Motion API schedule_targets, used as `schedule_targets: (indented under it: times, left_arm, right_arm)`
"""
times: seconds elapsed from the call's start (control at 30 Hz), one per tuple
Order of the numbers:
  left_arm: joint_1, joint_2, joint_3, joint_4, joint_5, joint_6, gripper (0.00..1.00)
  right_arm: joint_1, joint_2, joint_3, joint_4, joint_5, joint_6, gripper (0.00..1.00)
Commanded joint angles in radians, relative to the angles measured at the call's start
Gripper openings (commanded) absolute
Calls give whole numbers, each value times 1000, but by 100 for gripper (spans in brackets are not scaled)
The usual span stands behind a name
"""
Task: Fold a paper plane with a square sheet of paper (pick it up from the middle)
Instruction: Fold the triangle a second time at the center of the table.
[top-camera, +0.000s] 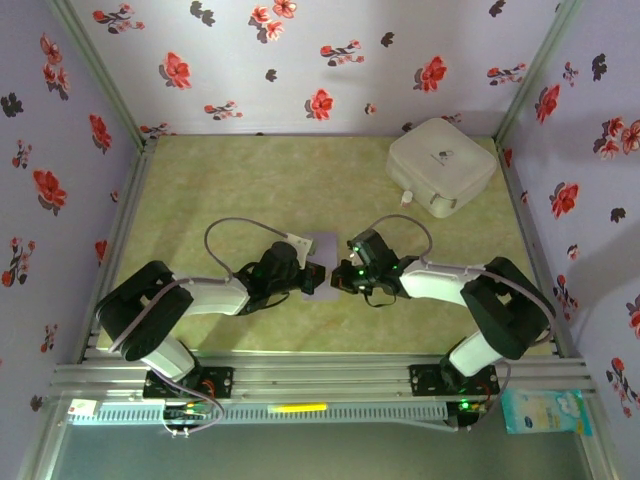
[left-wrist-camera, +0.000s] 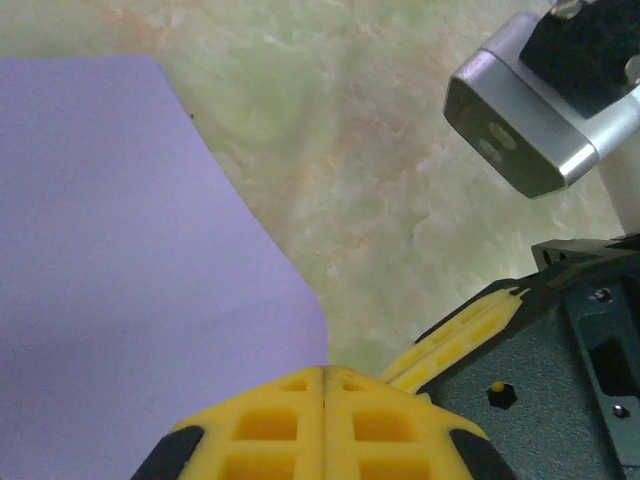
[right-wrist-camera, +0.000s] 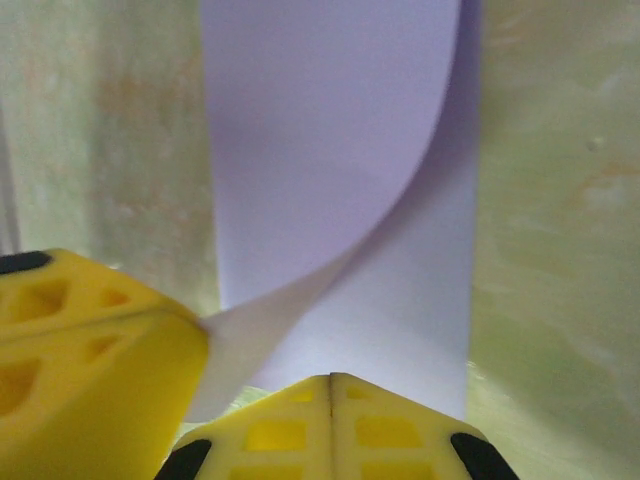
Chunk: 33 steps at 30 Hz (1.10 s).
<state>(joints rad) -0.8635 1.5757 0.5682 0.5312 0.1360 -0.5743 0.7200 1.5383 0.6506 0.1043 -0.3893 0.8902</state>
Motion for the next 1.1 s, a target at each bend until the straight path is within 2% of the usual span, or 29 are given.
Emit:
schedule_targets:
  times: [0.0,0.37,0.57,0.63,0.8,1.07]
  left_arm:
    - [6,4,-8,17,15,-9,1]
    - [11,-33,-2,-96,44,28,14]
    - [23,-56,-3,-121,71,34,16]
    - [27,-61,-2,-134,80,39,14]
    - [39,-65,-1,-148,101,50,0]
    - [44,-66,7,-154,118,90,0]
  right_arm:
    - [-5,30,-20,98,-37,56,0]
    - [-7,56,-22,132,-25,75,0]
    - [-8,62,-16,124,-23,70,0]
    - [-7,63,-15,121,-22,70,0]
    - [-7,59,-13,114,-23,67,0]
    - [-5,37,-24,80,-14,59,0]
